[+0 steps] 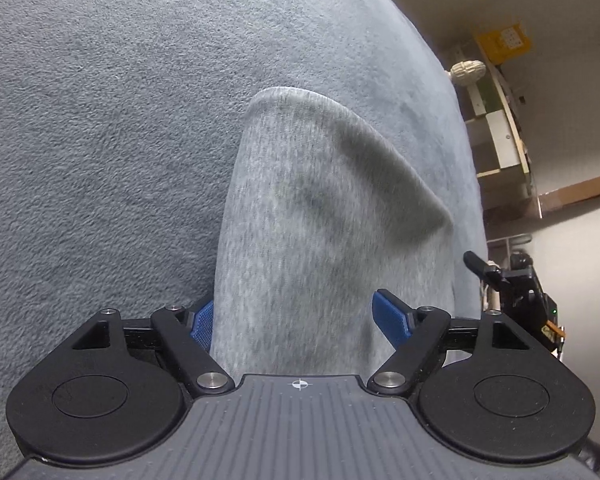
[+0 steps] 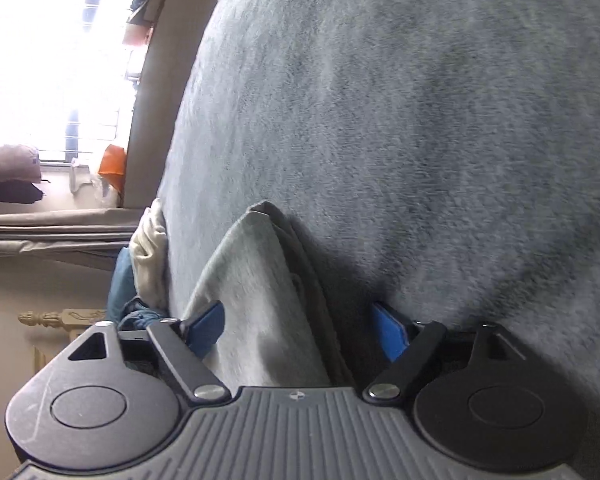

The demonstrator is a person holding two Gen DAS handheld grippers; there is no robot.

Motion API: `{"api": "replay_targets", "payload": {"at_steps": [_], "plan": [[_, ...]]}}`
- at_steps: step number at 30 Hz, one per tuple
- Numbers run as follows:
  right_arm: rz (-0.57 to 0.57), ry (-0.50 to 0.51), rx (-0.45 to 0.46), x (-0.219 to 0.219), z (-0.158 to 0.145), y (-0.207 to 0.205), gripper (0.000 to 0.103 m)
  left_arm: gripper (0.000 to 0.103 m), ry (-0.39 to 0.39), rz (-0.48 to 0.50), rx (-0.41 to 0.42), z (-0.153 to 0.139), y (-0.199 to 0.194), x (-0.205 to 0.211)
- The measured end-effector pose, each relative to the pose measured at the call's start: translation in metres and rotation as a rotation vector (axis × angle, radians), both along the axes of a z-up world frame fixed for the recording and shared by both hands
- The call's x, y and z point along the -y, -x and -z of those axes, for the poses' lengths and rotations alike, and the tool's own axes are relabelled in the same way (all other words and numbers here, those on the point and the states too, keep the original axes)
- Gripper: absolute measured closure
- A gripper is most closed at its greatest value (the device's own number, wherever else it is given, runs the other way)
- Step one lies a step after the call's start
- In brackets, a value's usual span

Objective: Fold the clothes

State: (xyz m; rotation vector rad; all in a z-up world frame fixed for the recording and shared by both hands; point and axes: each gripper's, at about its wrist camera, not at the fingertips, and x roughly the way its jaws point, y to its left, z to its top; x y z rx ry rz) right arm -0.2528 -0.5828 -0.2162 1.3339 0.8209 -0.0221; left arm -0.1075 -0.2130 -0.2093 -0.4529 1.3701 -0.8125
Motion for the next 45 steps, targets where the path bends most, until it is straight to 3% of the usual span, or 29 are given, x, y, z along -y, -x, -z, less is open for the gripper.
{"api": "replay_targets", "payload": {"at_steps": [2,5,9,14,21,24,28,33,37,40,45], "plan": [[-0.008,-0.007,0.023,-0.004,0.001,-0.006,0.011,0.023,0.008,-0.007,0.000,0.001,0.001,0.000],[-0.090,0.006,0.034,-0.016,-0.001,-0.009,0.011,0.025,0.022,-0.011,0.020,0.000,0.008,-0.005],[-0.218,-0.033,0.022,-0.035,-0.001,-0.003,0.011,0.028,0.039,0.002,-0.016,0.000,0.012,-0.011],[-0.220,-0.061,0.027,-0.037,-0.001,0.002,0.011,0.028,0.039,0.046,-0.045,0.004,0.011,-0.010],[-0.220,-0.065,0.050,-0.038,0.005,-0.018,0.010,0.026,0.058,0.005,-0.100,0.013,-0.011,0.008],[-0.232,-0.064,0.056,-0.039,0.003,-0.007,0.018,0.027,0.071,0.021,-0.098,0.009,0.001,0.001],[-0.274,-0.113,0.014,-0.043,0.007,0.010,0.031,0.040,0.084,0.000,-0.119,0.015,0.009,-0.008],[-0.232,-0.093,-0.026,-0.055,0.015,-0.005,0.036,0.039,0.046,-0.032,-0.120,0.014,0.006,0.004],[-0.245,-0.026,-0.060,-0.066,-0.006,-0.006,0.051,0.052,0.054,-0.079,-0.164,0.005,0.009,0.001],[-0.263,0.021,-0.053,-0.073,-0.028,-0.007,0.055,0.057,0.077,-0.097,-0.188,-0.004,0.013,-0.005],[-0.304,0.072,-0.025,-0.083,-0.063,-0.006,0.057,0.058,0.083,-0.074,-0.154,-0.031,0.028,-0.009]]}}
